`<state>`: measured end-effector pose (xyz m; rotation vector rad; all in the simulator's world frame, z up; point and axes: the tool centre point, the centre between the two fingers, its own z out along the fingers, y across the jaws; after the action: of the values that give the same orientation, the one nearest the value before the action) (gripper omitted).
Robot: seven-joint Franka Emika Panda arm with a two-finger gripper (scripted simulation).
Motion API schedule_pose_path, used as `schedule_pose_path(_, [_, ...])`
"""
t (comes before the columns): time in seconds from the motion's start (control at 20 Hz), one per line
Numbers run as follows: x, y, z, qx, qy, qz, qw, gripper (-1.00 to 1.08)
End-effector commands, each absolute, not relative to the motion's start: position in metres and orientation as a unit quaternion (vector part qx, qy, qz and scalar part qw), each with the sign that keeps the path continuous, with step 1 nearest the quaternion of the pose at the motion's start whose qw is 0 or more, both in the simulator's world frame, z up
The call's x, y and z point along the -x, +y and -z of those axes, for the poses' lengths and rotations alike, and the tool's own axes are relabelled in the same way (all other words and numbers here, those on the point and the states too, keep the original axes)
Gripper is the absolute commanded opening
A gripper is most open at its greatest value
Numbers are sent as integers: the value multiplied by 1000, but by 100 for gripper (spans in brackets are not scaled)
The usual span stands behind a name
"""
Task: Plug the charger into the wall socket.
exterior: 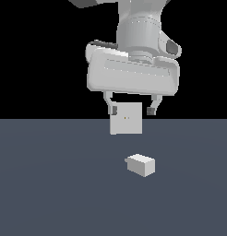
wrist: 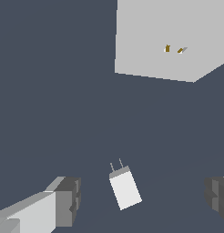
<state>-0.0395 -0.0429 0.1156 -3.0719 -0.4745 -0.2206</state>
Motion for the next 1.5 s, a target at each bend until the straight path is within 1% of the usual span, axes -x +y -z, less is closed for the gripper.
schedule_pose_path(0.0, [44,-43,-110,982,-173,78,16,100])
schedule_pose_path(0.75, [67,-48,-79,952,-280,116,36,100])
schedule_pose_path(1.45, [76,-52,-62,933,-330,133,47,100])
